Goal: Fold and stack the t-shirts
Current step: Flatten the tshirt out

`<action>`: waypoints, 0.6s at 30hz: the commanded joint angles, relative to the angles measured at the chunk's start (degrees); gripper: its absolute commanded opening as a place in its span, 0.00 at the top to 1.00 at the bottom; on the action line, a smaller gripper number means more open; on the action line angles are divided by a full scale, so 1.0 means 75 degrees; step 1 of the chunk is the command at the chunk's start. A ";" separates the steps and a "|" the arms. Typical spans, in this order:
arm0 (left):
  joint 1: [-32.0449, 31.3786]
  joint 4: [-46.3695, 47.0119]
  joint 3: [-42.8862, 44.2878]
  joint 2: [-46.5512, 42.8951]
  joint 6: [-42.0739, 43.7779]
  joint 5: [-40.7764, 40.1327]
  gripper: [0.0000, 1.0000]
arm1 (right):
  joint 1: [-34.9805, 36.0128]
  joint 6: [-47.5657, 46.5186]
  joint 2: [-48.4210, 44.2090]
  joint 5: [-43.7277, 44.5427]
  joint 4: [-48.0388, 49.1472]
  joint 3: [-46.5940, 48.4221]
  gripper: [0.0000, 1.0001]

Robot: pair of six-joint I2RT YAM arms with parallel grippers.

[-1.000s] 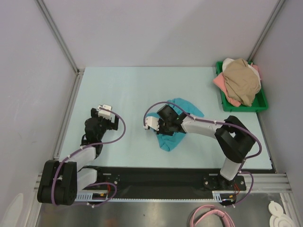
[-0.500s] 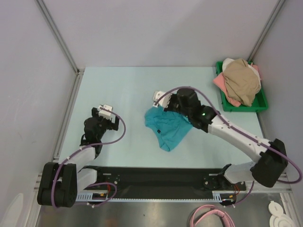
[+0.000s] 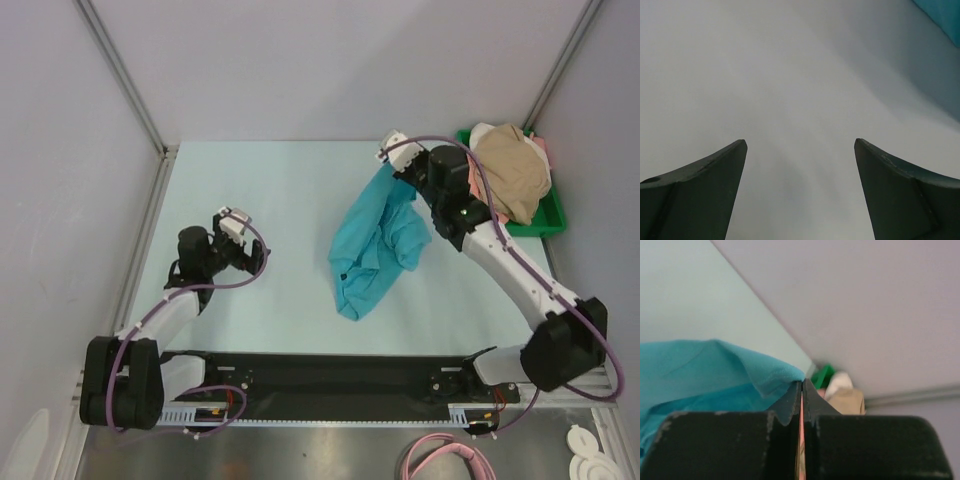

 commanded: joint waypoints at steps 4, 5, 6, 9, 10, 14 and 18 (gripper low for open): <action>0.0046 -0.0039 -0.0753 -0.0728 0.0413 0.0257 0.04 | -0.1955 0.1094 0.1710 0.0177 0.0835 0.1319 1.00; 0.0057 0.0008 -0.0777 -0.0740 0.0413 0.0245 0.04 | -0.2134 0.1223 0.1933 0.0200 0.0788 0.1797 1.00; 0.0046 0.0020 -0.0777 -0.0694 0.0424 0.0210 0.04 | -0.2298 0.1386 0.2144 0.0328 0.0683 0.2103 1.00; 0.0057 0.0102 -0.0753 -0.0588 0.0389 0.0151 0.04 | -0.2616 0.1821 0.2813 0.0749 -0.0230 0.2785 0.95; 0.0046 0.0149 -0.0800 -0.0553 0.0366 0.0139 0.04 | -0.2604 0.1810 0.2687 0.0832 -0.0209 0.2682 0.87; 0.0057 0.0454 -0.0964 -0.0377 0.0425 -0.0071 0.03 | -0.2056 0.1283 0.1481 -0.0652 -0.0197 0.1242 0.42; 0.0057 0.0501 -0.0871 -0.0272 0.0389 -0.0036 0.03 | -0.1423 0.1212 0.1524 -0.1847 -0.1386 0.0829 0.39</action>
